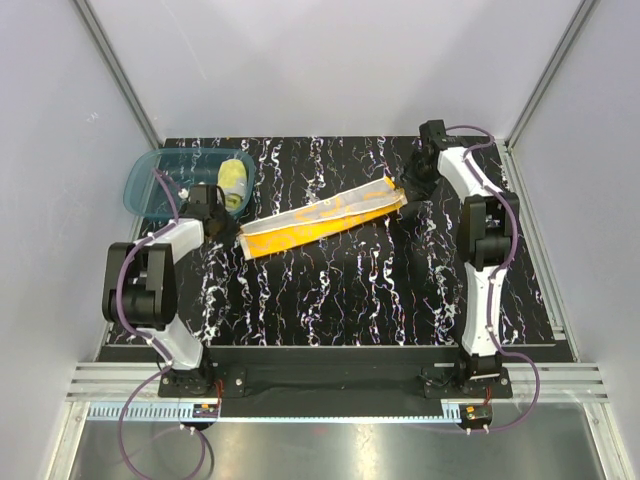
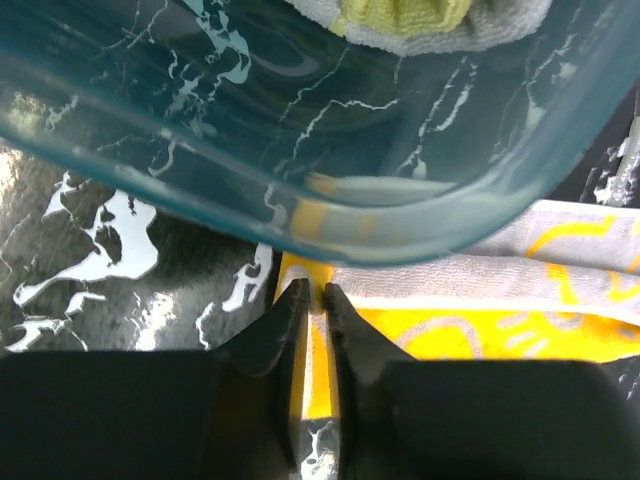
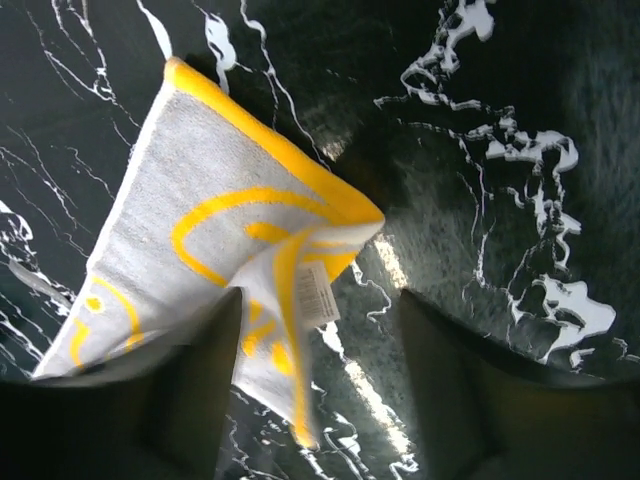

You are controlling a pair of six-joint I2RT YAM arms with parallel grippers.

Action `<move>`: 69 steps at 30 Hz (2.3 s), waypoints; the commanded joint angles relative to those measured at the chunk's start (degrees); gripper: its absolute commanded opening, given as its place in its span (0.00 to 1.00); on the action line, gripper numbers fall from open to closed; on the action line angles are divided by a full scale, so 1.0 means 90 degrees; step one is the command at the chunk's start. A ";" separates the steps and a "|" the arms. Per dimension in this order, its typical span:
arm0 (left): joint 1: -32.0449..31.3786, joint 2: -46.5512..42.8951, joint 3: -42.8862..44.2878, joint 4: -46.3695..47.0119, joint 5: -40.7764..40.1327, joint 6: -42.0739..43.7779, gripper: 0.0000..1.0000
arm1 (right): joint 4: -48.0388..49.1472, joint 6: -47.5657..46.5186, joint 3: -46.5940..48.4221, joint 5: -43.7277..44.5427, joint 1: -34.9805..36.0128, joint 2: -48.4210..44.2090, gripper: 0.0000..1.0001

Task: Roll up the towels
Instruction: Fold the towel

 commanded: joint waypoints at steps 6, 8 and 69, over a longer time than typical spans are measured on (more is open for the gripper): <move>0.0149 -0.0052 0.0104 0.0510 0.0189 -0.0039 0.99 | 0.0155 0.0211 0.2229 -0.1286 -0.0222 0.0891 0.84; 0.0149 -0.0247 0.0075 0.0452 0.0150 -0.0030 0.99 | 0.0632 0.0338 0.2338 -0.1813 -0.0280 0.0991 0.86; -0.0662 -0.1049 -0.2728 0.2219 0.0970 -0.0547 0.17 | 0.3838 0.0417 -0.4947 -0.1551 -0.0114 -0.1773 0.34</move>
